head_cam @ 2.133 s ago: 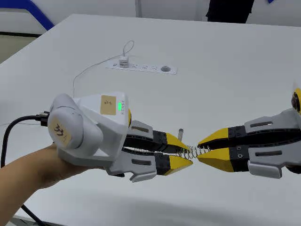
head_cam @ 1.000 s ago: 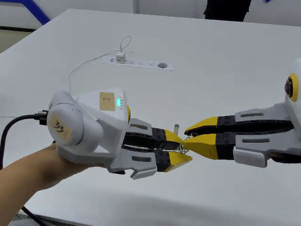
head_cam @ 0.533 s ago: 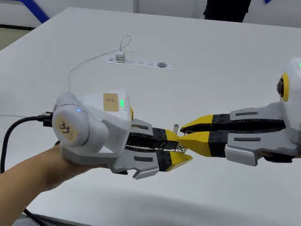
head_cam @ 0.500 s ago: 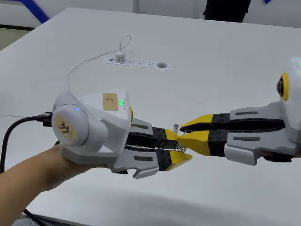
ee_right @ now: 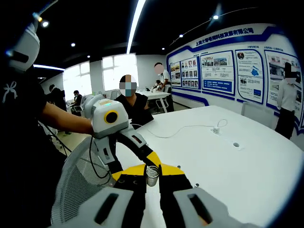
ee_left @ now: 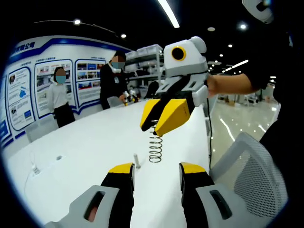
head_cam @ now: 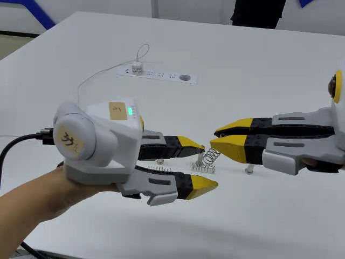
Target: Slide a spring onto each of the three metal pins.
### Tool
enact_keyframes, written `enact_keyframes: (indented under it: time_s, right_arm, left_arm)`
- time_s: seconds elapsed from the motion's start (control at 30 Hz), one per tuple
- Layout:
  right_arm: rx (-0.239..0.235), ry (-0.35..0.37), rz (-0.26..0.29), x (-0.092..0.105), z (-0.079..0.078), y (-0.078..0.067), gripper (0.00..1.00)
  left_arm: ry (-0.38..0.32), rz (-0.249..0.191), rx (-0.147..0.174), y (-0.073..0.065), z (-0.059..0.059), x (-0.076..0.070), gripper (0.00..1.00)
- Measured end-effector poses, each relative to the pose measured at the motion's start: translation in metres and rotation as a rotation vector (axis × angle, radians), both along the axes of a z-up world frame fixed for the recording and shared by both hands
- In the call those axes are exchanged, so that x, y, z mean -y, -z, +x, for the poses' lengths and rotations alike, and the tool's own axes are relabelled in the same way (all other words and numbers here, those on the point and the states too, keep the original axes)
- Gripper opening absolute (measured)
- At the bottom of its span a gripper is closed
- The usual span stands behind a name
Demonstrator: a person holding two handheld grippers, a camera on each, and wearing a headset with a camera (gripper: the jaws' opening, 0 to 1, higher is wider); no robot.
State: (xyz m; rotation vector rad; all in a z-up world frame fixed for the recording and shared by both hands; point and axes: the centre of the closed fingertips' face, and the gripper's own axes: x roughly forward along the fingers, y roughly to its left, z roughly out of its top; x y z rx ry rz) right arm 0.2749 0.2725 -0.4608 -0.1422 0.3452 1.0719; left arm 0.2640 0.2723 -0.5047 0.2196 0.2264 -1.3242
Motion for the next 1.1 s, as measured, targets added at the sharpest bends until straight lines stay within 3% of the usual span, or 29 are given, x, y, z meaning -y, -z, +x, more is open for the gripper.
enact_keyframes:
  time_s: [0.1, 0.17, 0.23, 0.43, 0.57, 0.73, 0.87, 1.0, 1.1]
  right_arm:
    - [0.018, 0.039, -0.029, 0.013, 0.01, 0.0, 0.1]
    - [0.038, 0.073, -0.069, 0.027, 0.02, 0.001, 0.1]
    - [0.052, 0.111, -0.098, 0.043, 0.032, 0.001, 0.1]
    - [0.056, 0.204, -0.158, 0.078, 0.058, 0.006, 0.1]
    - [0.019, 0.264, -0.176, 0.096, 0.075, 0.024, 0.1]
    - [-0.034, 0.312, -0.208, 0.106, 0.084, 0.05, 0.1]
    - [-0.051, 0.334, -0.245, 0.113, 0.088, 0.068, 0.1]
    - [-0.066, 0.346, -0.252, 0.116, 0.091, 0.082, 0.1]
    - [-0.084, 0.363, -0.251, 0.119, 0.096, 0.09, 0.1]
  left_arm:
    - [-0.013, 0.018, 0.014, -0.001, 0.006, -0.006, 0.45]
    - [-0.035, 0.014, -0.005, -0.003, 0.01, -0.012, 0.52]
    - [-0.048, -0.008, -0.054, -0.005, 0.011, -0.017, 0.57]
    - [-0.128, 0.023, -0.046, 0.002, 0.027, -0.042, 0.66]
    - [-0.165, 0.02, -0.065, 0.005, 0.032, -0.053, 0.69]
    - [-0.189, 0.038, -0.058, 0.007, 0.037, -0.064, 0.73]
    - [-0.226, 0.042, -0.065, 0.011, 0.045, -0.073, 0.76]
    - [-0.252, -0.016, -0.112, 0.005, 0.049, -0.075, 0.77]
    - [-0.258, -0.008, -0.105, 0.005, 0.05, -0.074, 0.78]
